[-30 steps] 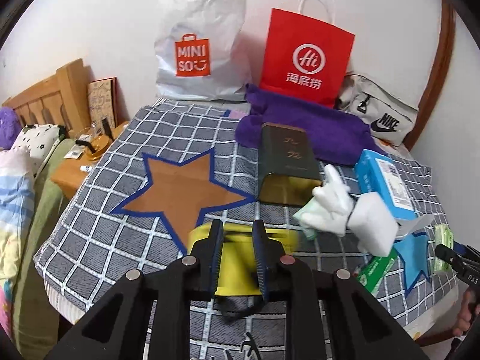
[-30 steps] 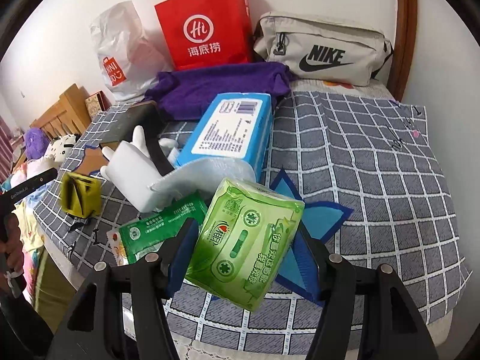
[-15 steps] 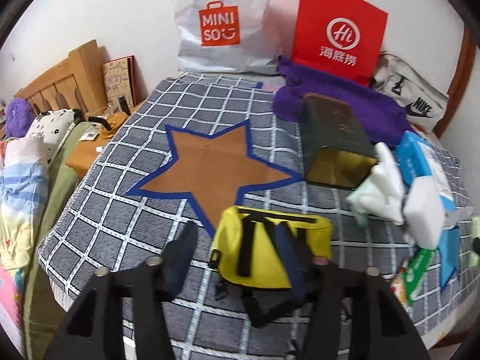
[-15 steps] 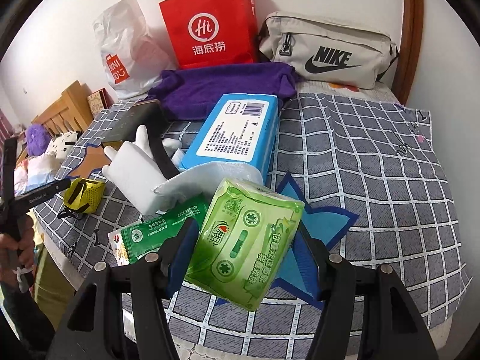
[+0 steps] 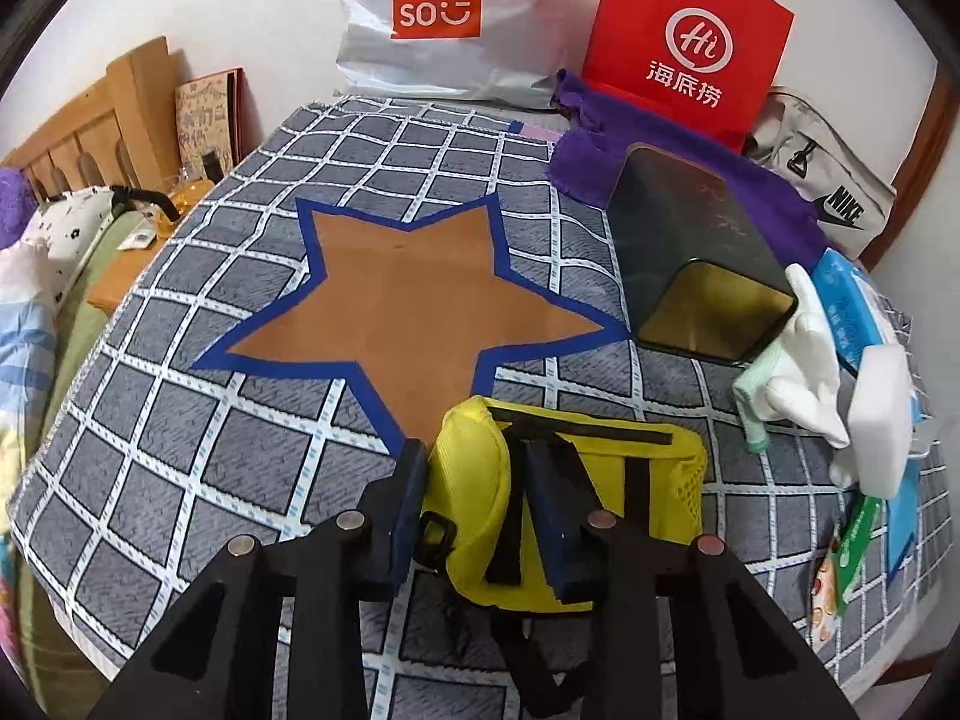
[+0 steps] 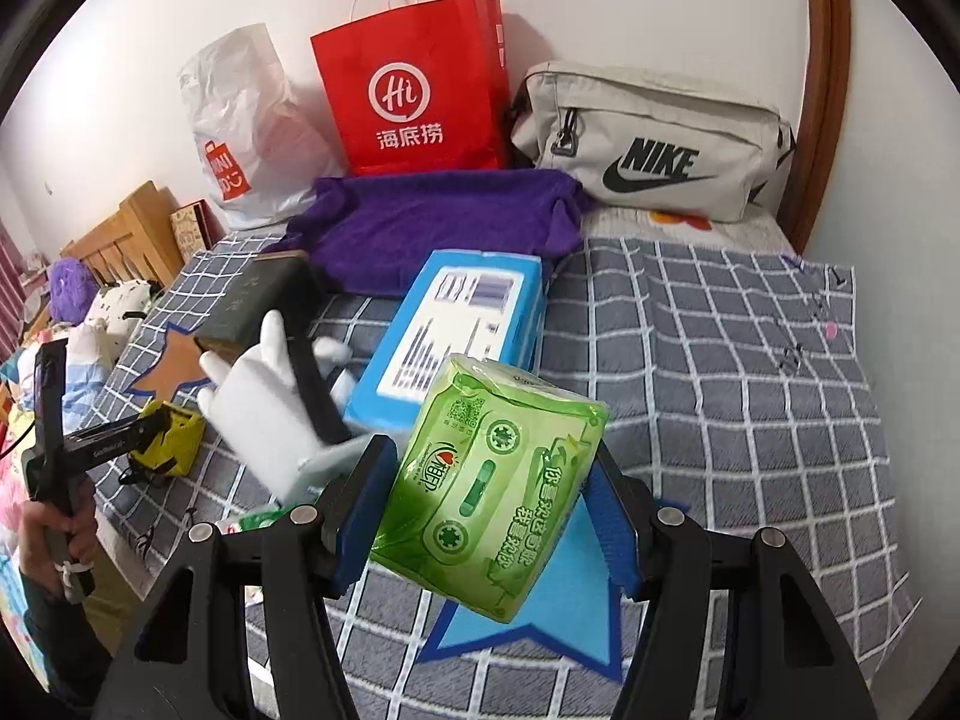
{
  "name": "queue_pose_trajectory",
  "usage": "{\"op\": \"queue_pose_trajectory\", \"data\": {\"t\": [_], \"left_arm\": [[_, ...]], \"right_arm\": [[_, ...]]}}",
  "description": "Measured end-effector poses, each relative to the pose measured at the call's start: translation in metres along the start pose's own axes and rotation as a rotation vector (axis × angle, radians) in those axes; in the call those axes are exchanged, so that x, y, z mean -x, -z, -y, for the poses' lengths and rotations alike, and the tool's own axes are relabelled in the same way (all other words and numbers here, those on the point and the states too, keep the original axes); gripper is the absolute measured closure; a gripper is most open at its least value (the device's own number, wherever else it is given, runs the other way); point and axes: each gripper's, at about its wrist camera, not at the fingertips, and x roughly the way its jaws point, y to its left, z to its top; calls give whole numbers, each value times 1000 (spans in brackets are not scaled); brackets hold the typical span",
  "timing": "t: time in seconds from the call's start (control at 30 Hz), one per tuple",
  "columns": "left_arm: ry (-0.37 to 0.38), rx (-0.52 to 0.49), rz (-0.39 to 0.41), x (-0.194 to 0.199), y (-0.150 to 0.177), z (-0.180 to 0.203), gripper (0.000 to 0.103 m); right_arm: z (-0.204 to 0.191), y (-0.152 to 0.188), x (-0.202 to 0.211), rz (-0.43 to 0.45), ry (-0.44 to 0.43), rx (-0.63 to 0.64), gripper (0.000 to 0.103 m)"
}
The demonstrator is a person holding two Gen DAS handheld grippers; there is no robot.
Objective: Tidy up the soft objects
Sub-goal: 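Carry the pouch with the left tool while the right tool carries the tissue pack onto the purple towel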
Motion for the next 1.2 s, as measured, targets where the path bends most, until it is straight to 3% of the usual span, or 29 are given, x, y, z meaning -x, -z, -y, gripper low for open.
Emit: {"op": "queue_pose_trajectory", "data": {"t": [0.1, 0.2, 0.7, 1.2], "left_arm": [[11, -4, 2, -1, -4, 1, 75], [40, 20, 5, 3, -9, -3, 87], [44, 27, 51, 31, -33, -5, 89], [6, -13, 145, 65, -99, 18, 89]], "right_arm": [[0, -8, -4, 0, 2, 5, 41], [0, -14, -7, -4, 0, 5, 41], [-7, -38, -11, 6, -23, 32, 41], [-2, -73, -17, 31, -45, 37, 41]]}}
